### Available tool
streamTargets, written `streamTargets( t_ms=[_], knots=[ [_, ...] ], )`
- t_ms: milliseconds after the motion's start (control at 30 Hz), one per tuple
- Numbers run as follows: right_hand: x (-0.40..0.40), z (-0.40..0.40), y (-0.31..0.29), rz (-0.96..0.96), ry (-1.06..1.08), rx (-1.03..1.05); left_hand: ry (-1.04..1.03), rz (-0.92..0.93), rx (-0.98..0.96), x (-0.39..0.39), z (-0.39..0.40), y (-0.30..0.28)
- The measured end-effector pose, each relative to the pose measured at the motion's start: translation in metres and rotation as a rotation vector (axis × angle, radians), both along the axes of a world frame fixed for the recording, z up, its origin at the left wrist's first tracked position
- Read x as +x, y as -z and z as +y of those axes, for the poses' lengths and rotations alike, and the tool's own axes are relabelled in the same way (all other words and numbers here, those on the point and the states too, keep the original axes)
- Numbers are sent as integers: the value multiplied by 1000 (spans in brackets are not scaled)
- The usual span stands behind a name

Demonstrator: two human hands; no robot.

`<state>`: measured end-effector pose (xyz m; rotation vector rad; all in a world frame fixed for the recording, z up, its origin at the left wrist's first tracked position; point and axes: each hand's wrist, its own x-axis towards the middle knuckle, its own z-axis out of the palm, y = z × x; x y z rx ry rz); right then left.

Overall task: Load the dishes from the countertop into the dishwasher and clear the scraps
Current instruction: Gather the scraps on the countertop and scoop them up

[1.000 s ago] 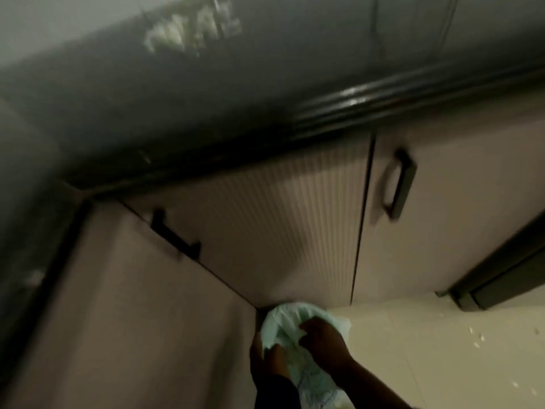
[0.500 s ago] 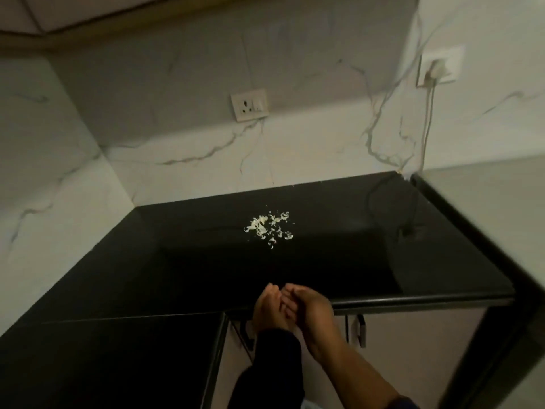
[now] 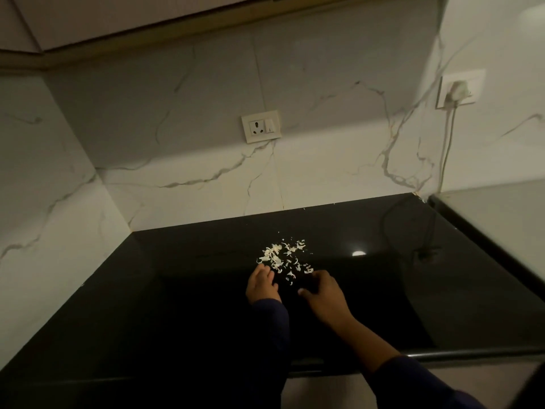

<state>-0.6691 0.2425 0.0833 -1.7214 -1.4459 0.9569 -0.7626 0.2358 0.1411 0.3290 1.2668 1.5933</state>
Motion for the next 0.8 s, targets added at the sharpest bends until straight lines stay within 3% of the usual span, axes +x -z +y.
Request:
streamTargets(
  t_ms=[100, 233, 533, 800],
  knots=[
    [-9, 13, 32, -360, -85, -150, -28, 160, -61, -19, 32, 27],
    [-19, 40, 58, -665, -147, -231, -21, 168, -92, -27, 65, 43],
    [-24, 148, 64, -751, -174, -211, -101, 198, -178, -49, 140, 59],
    [-19, 221, 62, -712, -216, -108, -127, 171, -247, -52, 182, 59]
  ],
)
